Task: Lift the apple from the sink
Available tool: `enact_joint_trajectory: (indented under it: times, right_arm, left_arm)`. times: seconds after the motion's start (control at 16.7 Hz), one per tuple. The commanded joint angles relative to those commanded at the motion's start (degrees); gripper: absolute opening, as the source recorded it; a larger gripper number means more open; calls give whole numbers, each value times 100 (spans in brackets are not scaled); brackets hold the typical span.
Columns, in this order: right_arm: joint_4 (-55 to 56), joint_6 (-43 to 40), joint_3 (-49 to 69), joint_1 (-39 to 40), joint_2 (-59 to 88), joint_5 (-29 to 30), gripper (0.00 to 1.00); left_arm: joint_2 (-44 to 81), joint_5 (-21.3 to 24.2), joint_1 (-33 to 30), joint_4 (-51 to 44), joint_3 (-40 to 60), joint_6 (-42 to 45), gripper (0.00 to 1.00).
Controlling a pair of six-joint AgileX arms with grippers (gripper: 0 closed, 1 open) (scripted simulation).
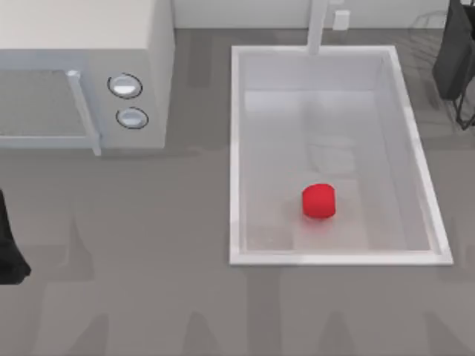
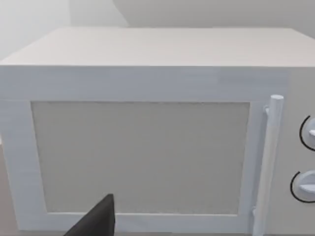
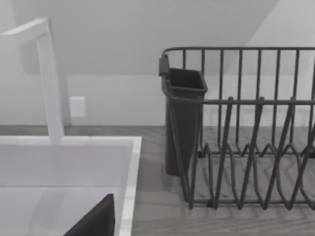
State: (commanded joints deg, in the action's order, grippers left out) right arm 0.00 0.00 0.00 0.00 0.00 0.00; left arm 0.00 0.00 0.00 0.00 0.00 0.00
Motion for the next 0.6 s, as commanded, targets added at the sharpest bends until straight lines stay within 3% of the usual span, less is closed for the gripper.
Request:
enact_joint_trajectory:
  times: [0.3,0.6]
  right_arm:
    - [-236,128,296,70,345,-5,100]
    - [-1259,663,1667,392,2003,-25,100]
  left_arm:
    - [0,0,0,0,0,0,100]
    - [0,0,0,0,0,0,100]
